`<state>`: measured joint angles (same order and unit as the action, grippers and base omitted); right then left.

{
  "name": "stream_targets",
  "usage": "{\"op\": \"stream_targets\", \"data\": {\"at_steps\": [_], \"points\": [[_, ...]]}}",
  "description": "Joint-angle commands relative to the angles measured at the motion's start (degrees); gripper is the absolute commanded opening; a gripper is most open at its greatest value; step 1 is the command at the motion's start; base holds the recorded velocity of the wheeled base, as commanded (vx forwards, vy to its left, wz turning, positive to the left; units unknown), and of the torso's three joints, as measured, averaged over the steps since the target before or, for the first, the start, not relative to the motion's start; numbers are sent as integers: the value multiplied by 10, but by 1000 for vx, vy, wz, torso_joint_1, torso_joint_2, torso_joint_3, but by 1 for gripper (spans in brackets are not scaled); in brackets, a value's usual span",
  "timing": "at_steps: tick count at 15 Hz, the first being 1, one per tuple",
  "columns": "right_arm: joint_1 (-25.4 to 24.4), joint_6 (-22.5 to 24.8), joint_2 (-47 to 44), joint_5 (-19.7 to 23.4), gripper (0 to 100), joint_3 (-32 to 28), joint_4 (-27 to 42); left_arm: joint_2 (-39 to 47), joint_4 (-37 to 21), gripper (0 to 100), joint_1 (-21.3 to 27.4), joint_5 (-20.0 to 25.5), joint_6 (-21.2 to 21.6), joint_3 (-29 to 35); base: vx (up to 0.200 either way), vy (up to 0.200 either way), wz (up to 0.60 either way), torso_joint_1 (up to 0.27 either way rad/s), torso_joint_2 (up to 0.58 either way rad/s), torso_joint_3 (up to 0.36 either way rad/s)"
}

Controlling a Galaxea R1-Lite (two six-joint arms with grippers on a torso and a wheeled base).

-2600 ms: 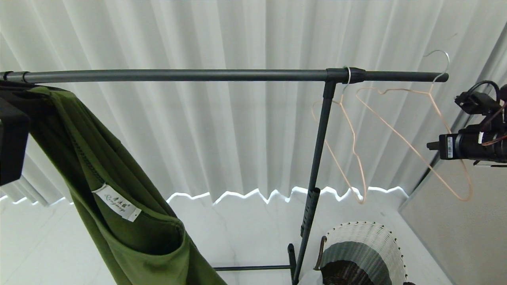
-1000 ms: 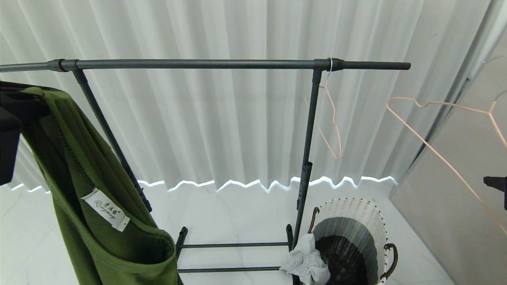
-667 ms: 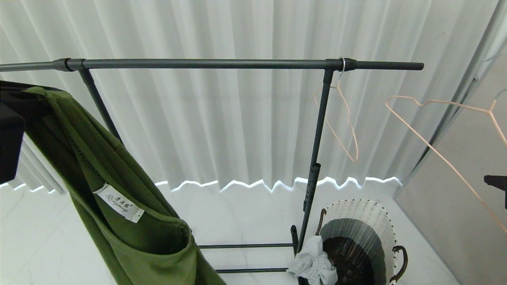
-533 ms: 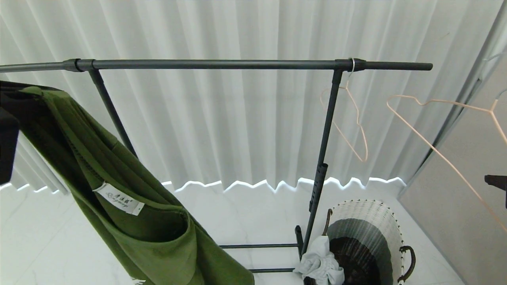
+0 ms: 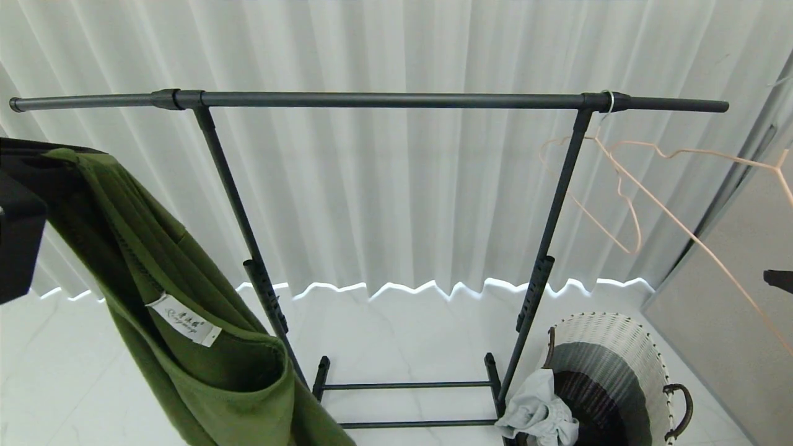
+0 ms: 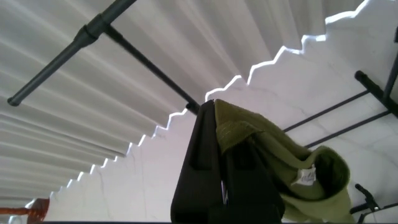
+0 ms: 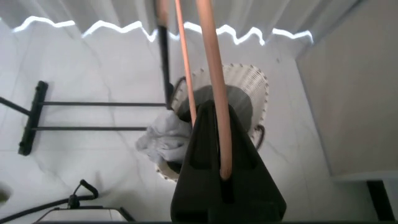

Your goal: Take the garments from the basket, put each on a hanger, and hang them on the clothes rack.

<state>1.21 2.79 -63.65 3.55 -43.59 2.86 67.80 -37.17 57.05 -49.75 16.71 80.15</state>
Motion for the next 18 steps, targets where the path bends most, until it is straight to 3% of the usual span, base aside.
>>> {"op": "stream_targets", "data": {"at_steps": [1,5,10,11,12,13,16,18], "points": [[-2,1,13,1,0,0,0,0,0,0,0,0,0,-3,0,0,0,0,0,0],[-37,2,34,1,0,0,3,0,0,0,0,0,0,-8,0,0,0,0,0,0],[-248,-1,40,2,0,-1,4,-10,0,0,-7,0,-5,-33,0,0,0,0,0,0],[-283,-2,34,1,0,-1,3,-14,0,0,-13,0,-5,-41,0,0,0,0,0,0],[-283,-2,34,1,0,-1,3,-14,0,0,-13,0,-5,-41,0,0,0,0,0,0],[-337,-2,23,1,0,-2,0,-15,1,0,-28,0,-5,-52,0,0,0,0,0,0],[-422,-9,19,2,0,-2,-1,-8,1,0,-65,-1,-5,-57,0,0,0,0,0,0],[-495,-34,19,1,0,-2,-1,11,1,0,-99,-1,-29,-59,0,0,0,0,0,0]]}}
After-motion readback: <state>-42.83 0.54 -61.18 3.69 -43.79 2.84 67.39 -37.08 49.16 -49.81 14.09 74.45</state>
